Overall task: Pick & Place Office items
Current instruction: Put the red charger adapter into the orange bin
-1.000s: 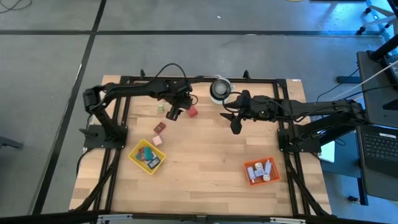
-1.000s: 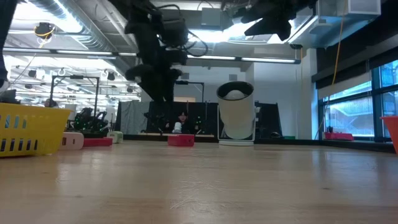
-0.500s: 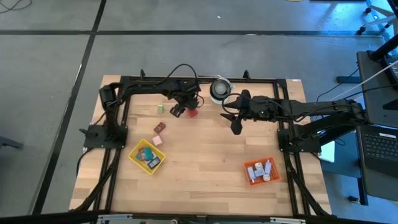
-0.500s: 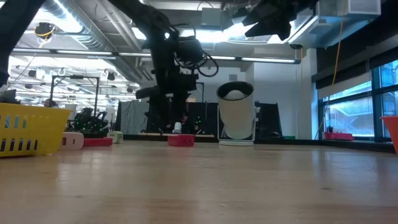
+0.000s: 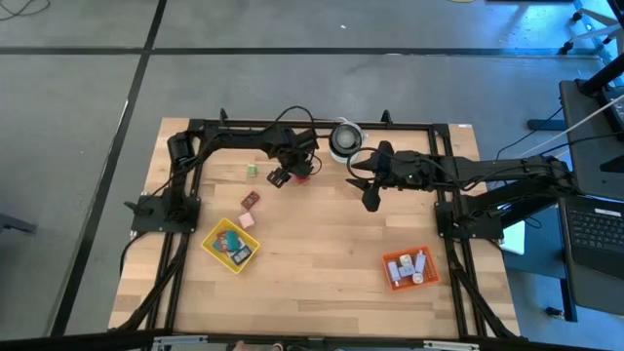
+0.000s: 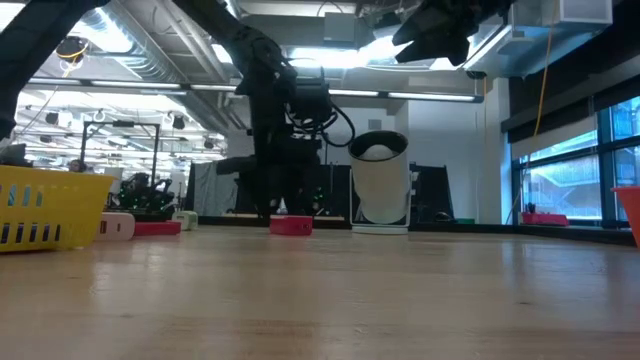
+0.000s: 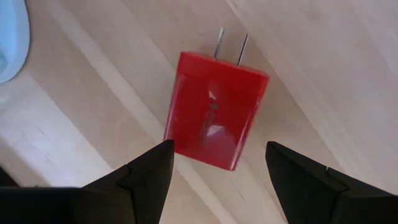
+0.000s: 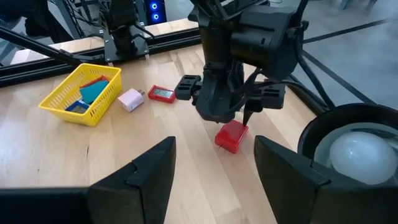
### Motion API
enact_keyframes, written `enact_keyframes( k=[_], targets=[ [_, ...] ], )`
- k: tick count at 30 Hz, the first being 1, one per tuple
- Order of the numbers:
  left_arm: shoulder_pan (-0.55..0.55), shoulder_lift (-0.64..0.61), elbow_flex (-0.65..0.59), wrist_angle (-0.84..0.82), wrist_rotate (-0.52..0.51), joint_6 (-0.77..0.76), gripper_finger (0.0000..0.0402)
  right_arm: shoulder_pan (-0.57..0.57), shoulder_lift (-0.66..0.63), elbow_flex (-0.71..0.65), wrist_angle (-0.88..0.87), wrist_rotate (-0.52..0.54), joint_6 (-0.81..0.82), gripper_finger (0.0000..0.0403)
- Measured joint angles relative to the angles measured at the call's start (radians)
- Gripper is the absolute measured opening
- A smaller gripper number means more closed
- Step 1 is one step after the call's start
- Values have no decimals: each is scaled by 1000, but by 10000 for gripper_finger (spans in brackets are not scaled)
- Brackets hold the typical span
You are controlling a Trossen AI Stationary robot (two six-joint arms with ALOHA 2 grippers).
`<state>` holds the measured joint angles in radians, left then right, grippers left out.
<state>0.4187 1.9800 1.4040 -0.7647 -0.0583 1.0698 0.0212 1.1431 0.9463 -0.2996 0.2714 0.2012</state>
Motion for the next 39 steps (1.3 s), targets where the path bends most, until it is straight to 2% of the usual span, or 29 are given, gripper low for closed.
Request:
enact_keyframes(
  k=[6,13,19,30,35,39],
  targets=[
    [0,0,0,24,-27,25,250,0,0,0,0,-5,-8,220],
    [-13,0,0,86,53,28,249,0,0,0,0,-48,-27,220],
    [-17,37,0,81,76,16,249,0,0,0,0,-49,-27,220],
    [-41,74,3,92,-6,5,247,0,0,0,0,-55,-30,220],
    [-45,64,0,91,-15,-42,230,0,0,0,0,-55,-31,220],
    [-44,61,16,49,-64,-87,219,0,0,0,0,-69,-30,220]
  ],
)
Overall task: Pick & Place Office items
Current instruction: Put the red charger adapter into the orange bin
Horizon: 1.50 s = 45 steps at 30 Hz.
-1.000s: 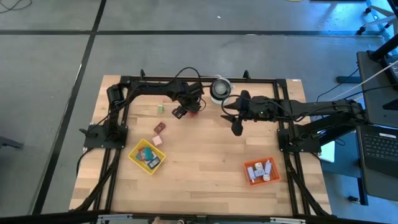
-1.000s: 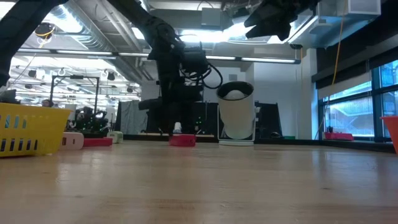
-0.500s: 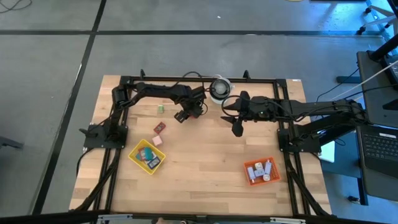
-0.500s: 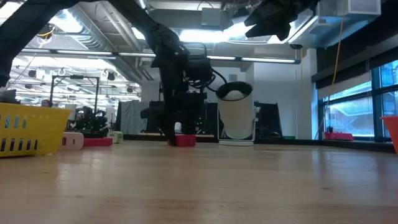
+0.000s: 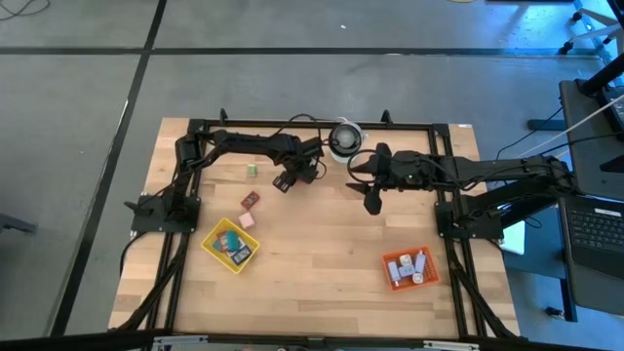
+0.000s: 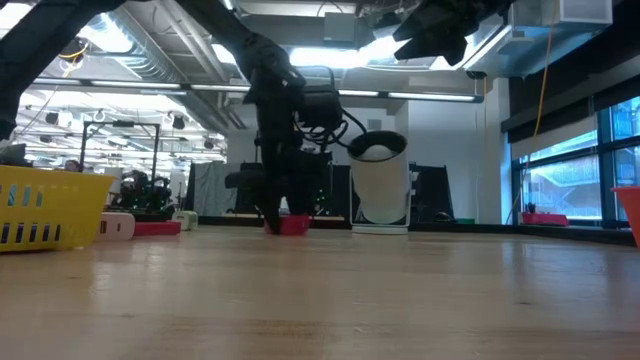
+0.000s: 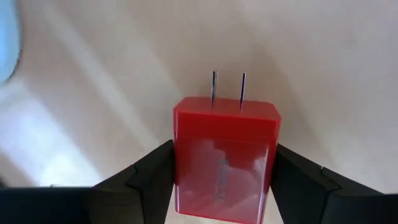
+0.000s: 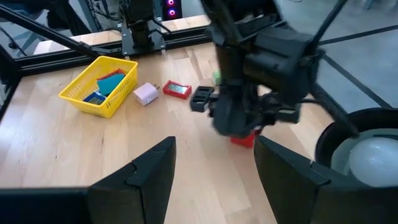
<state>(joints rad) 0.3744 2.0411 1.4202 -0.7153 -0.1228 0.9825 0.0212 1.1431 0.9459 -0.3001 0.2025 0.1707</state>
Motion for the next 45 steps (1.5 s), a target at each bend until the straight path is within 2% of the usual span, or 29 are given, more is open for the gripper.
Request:
enact_keyframes(
  k=[3,15,18,21,25,31,33,35,39,41,45],
  targets=[
    [1,0,24,-22,-26,-22,220,0,0,0,0,-10,1,220],
    [1,-2,113,-165,-16,-95,218,0,0,0,0,-10,-3,220],
    [1,-2,156,-231,-3,-140,218,0,0,0,-2,-10,-26,220],
    [0,-3,209,-315,58,-197,218,6,0,0,-20,-9,-73,220],
    [0,-4,301,-416,214,-273,217,26,0,0,-46,-4,-156,220],
    [0,-4,450,-476,484,-353,217,69,0,0,-76,155,-214,220],
    [1,-4,499,-488,599,-371,216,80,0,0,-90,172,-234,220],
    [1,-4,554,-513,723,-385,215,90,0,0,-97,170,-261,220],
    [19,-8,633,-537,1085,-402,213,106,0,0,-100,130,-365,220],
    [23,-14,657,-543,1213,-410,213,110,0,0,-99,114,-398,220],
    [27,-27,670,-607,1255,-393,212,123,0,20,-83,118,-403,220]
  ],
)
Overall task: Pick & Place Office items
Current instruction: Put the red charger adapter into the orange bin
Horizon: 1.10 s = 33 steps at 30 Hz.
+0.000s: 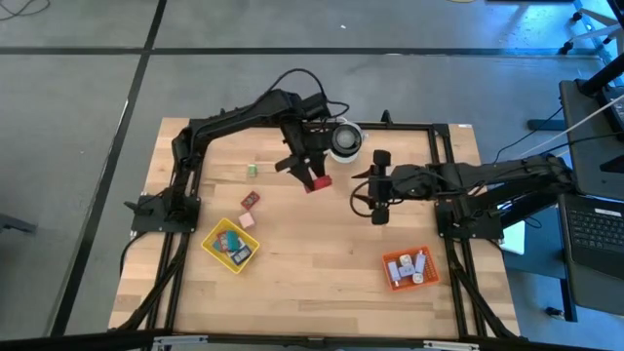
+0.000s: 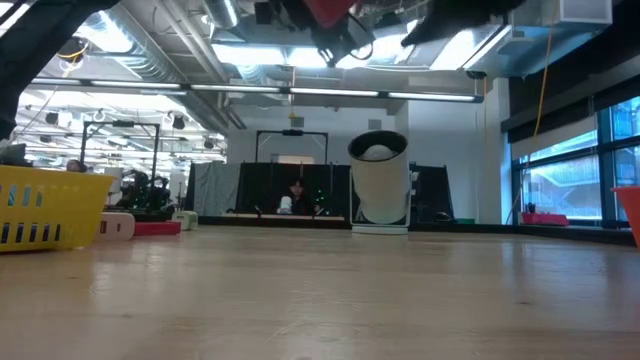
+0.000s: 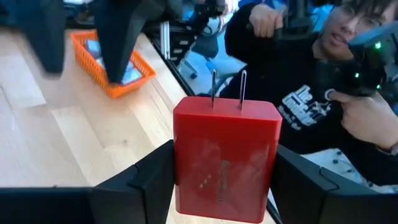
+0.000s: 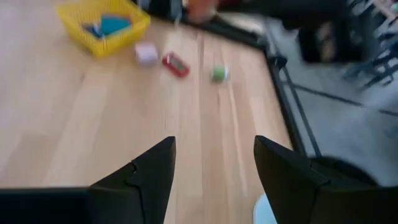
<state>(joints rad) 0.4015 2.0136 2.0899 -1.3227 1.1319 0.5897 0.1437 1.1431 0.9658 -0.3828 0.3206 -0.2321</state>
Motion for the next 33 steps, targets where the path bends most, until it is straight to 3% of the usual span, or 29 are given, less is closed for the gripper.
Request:
enact_keyframes(
  k=[11,15,19,28,33],
  targets=[
    [-22,-8,-1,-149,35,131,212,19,10,85,155,-101,-86,220],
    [-44,-31,-1,-128,64,160,212,2,43,87,251,-113,-116,220],
    [-70,-91,-1,-76,8,160,212,-7,47,86,272,-131,-90,220],
    [-138,-292,-9,8,-326,32,212,-6,21,86,298,-180,-44,220],
    [-196,-398,-82,50,-529,-84,211,0,29,86,301,-183,-27,220]
  ],
)
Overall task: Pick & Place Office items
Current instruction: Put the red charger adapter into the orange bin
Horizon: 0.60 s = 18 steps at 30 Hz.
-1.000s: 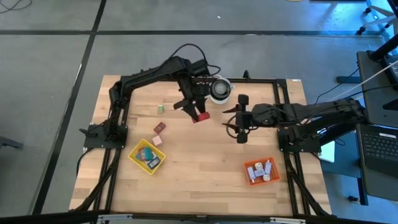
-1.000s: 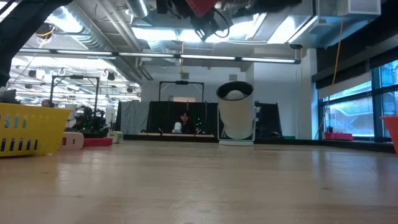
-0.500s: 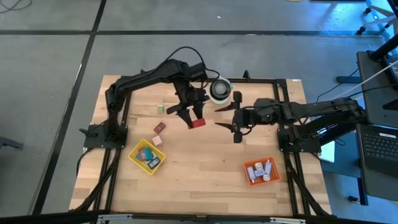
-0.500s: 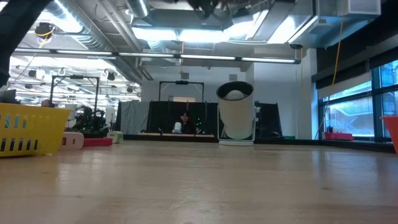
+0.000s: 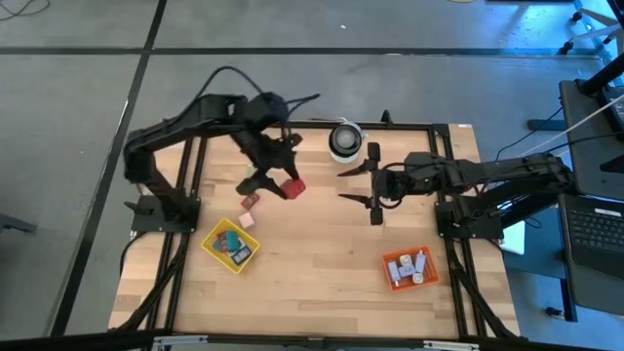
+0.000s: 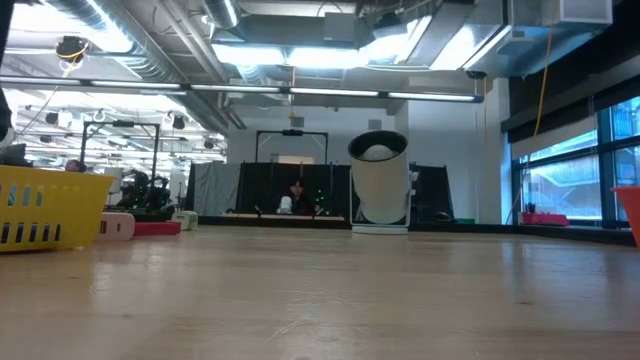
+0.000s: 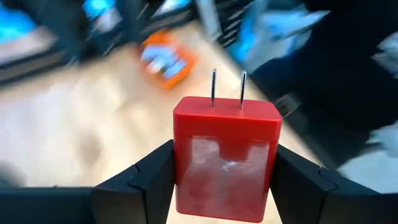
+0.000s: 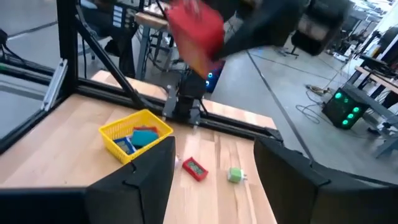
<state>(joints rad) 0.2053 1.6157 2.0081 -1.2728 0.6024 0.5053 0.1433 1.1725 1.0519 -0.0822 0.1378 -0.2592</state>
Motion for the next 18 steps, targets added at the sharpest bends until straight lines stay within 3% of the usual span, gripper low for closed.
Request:
enact_keyframes(
  k=[3,8,13,18],
  targets=[
    [-44,-73,-98,48,-217,-80,211,15,-1,0,19,0,4,220],
    [-133,-206,-344,198,-671,-134,211,31,0,0,62,2,64,220],
    [-214,-327,-617,443,-1004,-124,211,29,24,0,167,131,300,220],
    [-311,-386,-842,745,-1303,-10,211,5,96,0,222,155,499,220]
  ],
)
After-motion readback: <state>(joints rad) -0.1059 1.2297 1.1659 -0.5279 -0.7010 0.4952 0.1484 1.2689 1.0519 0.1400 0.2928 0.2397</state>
